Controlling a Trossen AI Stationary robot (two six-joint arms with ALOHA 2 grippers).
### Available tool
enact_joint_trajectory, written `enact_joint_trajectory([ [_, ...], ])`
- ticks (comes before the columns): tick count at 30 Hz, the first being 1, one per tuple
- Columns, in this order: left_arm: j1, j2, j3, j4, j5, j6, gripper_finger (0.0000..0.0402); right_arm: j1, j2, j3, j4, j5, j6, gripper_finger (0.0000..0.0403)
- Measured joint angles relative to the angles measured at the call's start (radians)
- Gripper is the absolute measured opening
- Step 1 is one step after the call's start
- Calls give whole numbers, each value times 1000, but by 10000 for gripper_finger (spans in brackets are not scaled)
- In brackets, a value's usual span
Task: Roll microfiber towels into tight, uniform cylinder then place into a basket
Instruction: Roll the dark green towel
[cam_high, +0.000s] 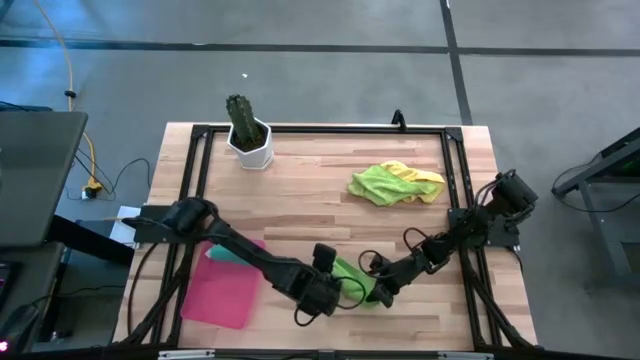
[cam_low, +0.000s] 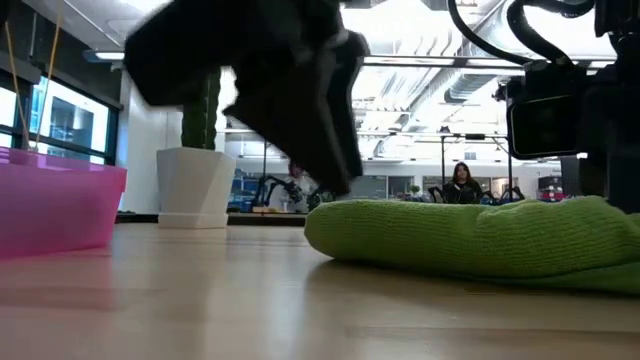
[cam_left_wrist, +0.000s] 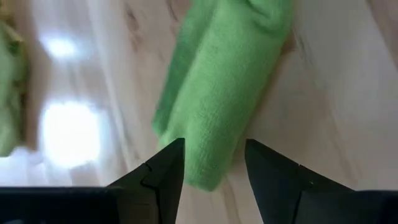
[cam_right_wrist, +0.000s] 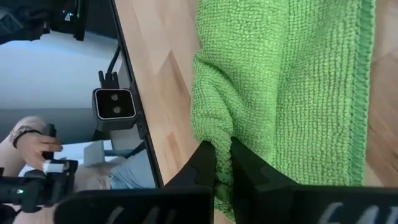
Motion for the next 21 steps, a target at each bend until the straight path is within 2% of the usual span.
enact_joint_trajectory([
  [10,29,72,-1,3,-39,44,159,1,0,0,2,28,-6,3],
  [14,54,74,-1,11,-22,39,159,1,0,0,8,30,-19,3],
  [18,80,74,-1,25,48,34,144,1,0,0,10,31,-34,3],
  [21,97,74,-1,23,151,15,105,1,1,0,11,31,-68,4],
])
